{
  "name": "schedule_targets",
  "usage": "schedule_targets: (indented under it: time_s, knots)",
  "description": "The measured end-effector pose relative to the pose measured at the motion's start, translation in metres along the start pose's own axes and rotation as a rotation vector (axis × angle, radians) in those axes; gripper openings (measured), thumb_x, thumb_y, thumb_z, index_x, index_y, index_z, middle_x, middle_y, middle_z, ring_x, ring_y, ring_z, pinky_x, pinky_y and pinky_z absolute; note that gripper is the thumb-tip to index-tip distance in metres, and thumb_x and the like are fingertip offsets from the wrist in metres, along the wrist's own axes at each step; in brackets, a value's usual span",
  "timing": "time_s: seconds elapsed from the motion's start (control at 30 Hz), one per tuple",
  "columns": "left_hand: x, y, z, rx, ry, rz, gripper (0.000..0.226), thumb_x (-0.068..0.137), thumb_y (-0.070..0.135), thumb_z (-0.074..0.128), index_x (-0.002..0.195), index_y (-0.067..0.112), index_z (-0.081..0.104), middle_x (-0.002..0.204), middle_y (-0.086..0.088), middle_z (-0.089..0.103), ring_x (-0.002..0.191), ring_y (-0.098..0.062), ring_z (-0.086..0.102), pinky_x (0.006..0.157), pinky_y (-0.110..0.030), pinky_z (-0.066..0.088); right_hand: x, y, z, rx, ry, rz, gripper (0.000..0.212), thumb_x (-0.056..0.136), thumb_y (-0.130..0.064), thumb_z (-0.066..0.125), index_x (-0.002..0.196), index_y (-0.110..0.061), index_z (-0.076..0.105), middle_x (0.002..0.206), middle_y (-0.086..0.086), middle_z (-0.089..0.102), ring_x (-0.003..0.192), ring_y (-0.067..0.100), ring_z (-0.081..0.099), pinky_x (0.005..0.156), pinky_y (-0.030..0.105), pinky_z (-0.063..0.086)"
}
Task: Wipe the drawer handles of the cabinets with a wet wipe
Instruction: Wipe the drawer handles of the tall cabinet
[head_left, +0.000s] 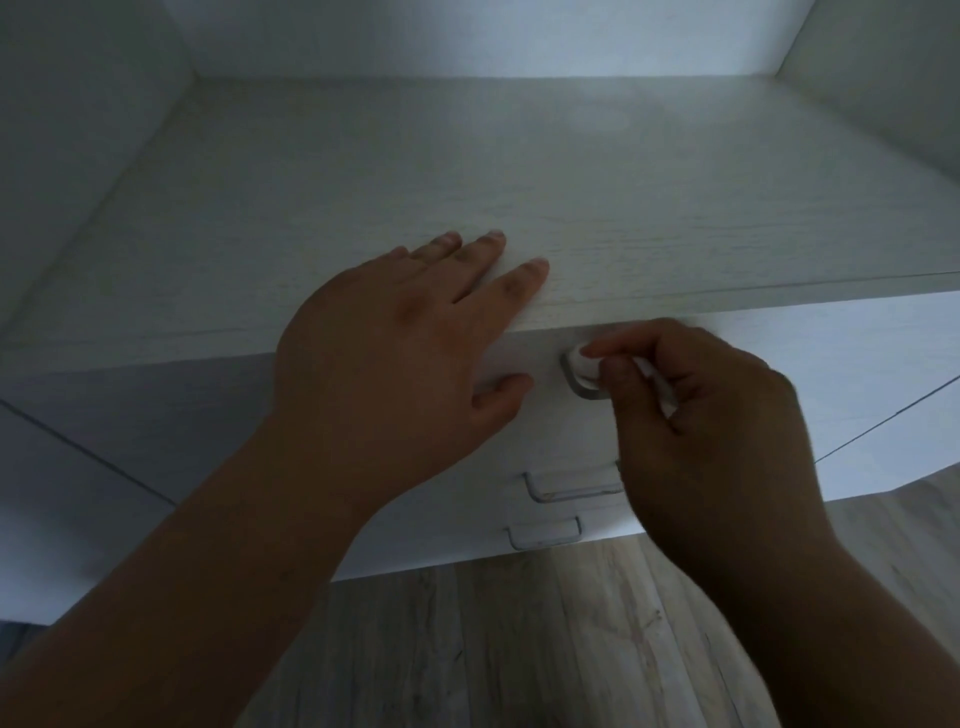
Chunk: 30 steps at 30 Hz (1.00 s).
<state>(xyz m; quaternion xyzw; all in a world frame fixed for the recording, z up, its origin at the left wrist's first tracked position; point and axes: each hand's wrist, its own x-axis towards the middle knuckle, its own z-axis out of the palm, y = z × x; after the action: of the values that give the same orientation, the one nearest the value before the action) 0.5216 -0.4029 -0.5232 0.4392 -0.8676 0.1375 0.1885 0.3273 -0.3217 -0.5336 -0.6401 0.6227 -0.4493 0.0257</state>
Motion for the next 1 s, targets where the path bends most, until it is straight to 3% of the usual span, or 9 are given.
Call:
schedule_targets:
  time_s: [0.1,0.2,0.23,0.37,0.5,0.67,0.8,0.93,1.0]
  knots:
    - [0.0005,-0.0003,0.001,-0.011,0.007,0.003,0.071,0.092,0.064,0.051,0.156,0.035,0.044,0.162,0.001,0.044,0.147,-0.021,0.047,0.116,-0.046,0.043,0.0031,-0.001,-0.0051,0.118,0.017,0.072,0.015,0.101,-0.024,0.061,0.097,-0.035,0.071,0.091,-0.027,0.07,0.091,-0.005,0.067,0.083,0.01,0.05]
    - [0.0011,0.0,0.0008,-0.013,-0.008,0.002,0.072,0.092,0.064,0.05,0.157,0.035,0.042,0.163,0.001,0.044,0.147,-0.022,0.046,0.117,-0.047,0.042,0.0004,-0.0031,0.0012,-0.026,0.017,-0.012,0.014,0.099,-0.025,0.06,0.098,-0.03,0.073,0.093,-0.024,0.068,0.089,0.002,0.067,0.089,0.039,0.057]
    - [0.0014,-0.0001,0.0011,-0.013,-0.011,0.001,0.073,0.091,0.064,0.049,0.158,0.035,0.041,0.163,0.001,0.043,0.147,-0.022,0.045,0.117,-0.047,0.042,0.0005,-0.0015,0.0015,-0.04,0.017,-0.022,0.014,0.098,-0.026,0.06,0.098,-0.031,0.073,0.092,-0.025,0.067,0.088,0.001,0.066,0.088,0.04,0.057]
    - [0.0011,-0.0006,0.0018,-0.021,-0.016,-0.001,0.073,0.091,0.064,0.05,0.158,0.035,0.041,0.163,0.0,0.043,0.147,-0.022,0.045,0.116,-0.048,0.042,0.0036,0.0008,-0.0069,0.103,0.03,0.054,0.02,0.101,-0.024,0.063,0.095,-0.043,0.067,0.089,-0.029,0.07,0.09,-0.008,0.066,0.078,0.009,0.049]
    - [0.0024,-0.0003,0.0006,-0.023,-0.007,0.005,0.073,0.091,0.064,0.049,0.157,0.034,0.042,0.163,-0.001,0.044,0.147,-0.023,0.046,0.116,-0.049,0.043,-0.0002,0.0016,0.0018,-0.027,0.03,-0.034,0.015,0.098,-0.023,0.063,0.1,-0.031,0.075,0.095,-0.025,0.066,0.092,-0.001,0.064,0.089,0.035,0.056]
    - [0.0006,-0.0001,0.001,-0.015,0.007,0.001,0.071,0.092,0.063,0.051,0.156,0.034,0.044,0.162,0.0,0.045,0.146,-0.022,0.047,0.115,-0.047,0.044,0.0024,0.0057,-0.0074,0.045,0.018,0.007,0.014,0.101,-0.023,0.063,0.099,-0.031,0.074,0.096,-0.022,0.069,0.092,-0.002,0.065,0.086,0.019,0.052]
    - [0.0013,0.0006,0.0008,-0.016,0.004,0.001,0.072,0.091,0.063,0.051,0.156,0.034,0.044,0.162,0.001,0.044,0.147,-0.021,0.046,0.115,-0.048,0.044,0.0029,0.0057,-0.0017,-0.121,-0.054,-0.101,0.017,0.095,-0.022,0.06,0.099,-0.026,0.075,0.091,-0.029,0.056,0.09,0.002,0.06,0.088,0.047,0.055]
    - [-0.0005,0.0003,-0.0003,-0.006,0.012,0.003,0.071,0.092,0.064,0.051,0.157,0.035,0.043,0.163,0.002,0.043,0.147,-0.02,0.046,0.116,-0.046,0.043,0.0011,0.0052,-0.0053,-0.008,0.001,-0.047,0.016,0.096,-0.025,0.06,0.098,-0.029,0.074,0.092,-0.022,0.065,0.082,0.0,0.064,0.084,0.036,0.057]
    - [0.0,0.0006,-0.0005,-0.01,0.008,0.005,0.072,0.092,0.064,0.051,0.157,0.035,0.043,0.163,0.002,0.044,0.147,-0.02,0.046,0.116,-0.046,0.043,0.0019,0.0036,-0.004,-0.063,-0.011,-0.071,0.016,0.096,-0.025,0.06,0.099,-0.027,0.076,0.092,-0.024,0.062,0.081,0.0,0.063,0.086,0.041,0.057]
